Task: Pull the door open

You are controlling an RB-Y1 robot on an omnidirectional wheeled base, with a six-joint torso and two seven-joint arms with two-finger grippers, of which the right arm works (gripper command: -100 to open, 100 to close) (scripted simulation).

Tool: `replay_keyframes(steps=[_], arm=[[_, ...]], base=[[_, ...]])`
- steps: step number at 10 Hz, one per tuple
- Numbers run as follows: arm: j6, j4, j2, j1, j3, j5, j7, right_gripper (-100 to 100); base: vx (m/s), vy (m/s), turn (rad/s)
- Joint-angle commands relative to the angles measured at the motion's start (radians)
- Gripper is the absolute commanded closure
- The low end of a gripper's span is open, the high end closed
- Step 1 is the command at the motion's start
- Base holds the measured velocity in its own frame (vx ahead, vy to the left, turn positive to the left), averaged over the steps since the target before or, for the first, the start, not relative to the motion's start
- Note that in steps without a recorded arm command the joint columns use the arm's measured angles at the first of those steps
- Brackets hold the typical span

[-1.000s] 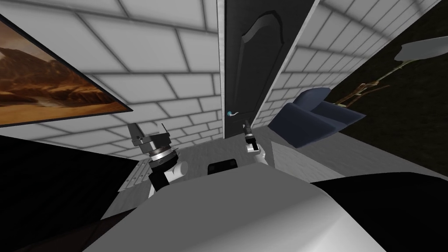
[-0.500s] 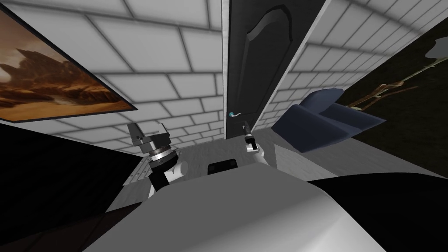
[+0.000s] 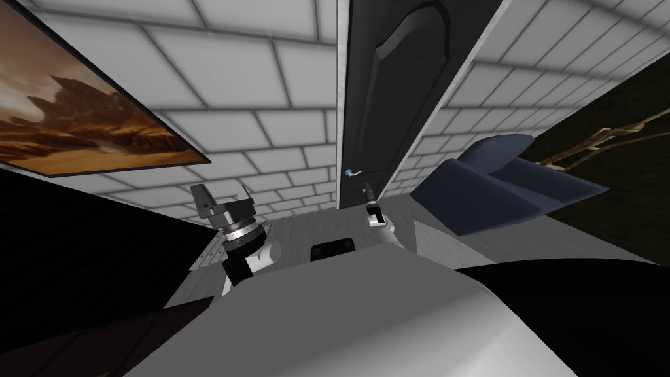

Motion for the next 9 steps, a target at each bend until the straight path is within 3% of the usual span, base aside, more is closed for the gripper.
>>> replay_keyframes(steps=[1, 4, 6, 7, 9], arm=[[-0.009, 0.050, -0.005, -0.026, -0.004, -0.006, 0.001, -100], [-0.017, 0.104, -0.011, -0.047, -0.007, -0.011, 0.001, -100], [-0.033, 0.179, -0.023, -0.087, -0.014, -0.021, 0.000, -100], [-0.033, 0.195, -0.023, -0.087, -0.014, -0.021, 0.000, -100], [-0.048, 0.262, -0.034, -0.125, -0.020, -0.030, -0.001, -100]], base=[[0.039, -0.039, 0.109], [0.036, -0.038, 0.067], [0.051, -0.045, 0.161], [0.043, -0.049, 0.051], [0.043, -0.060, 0.114]])
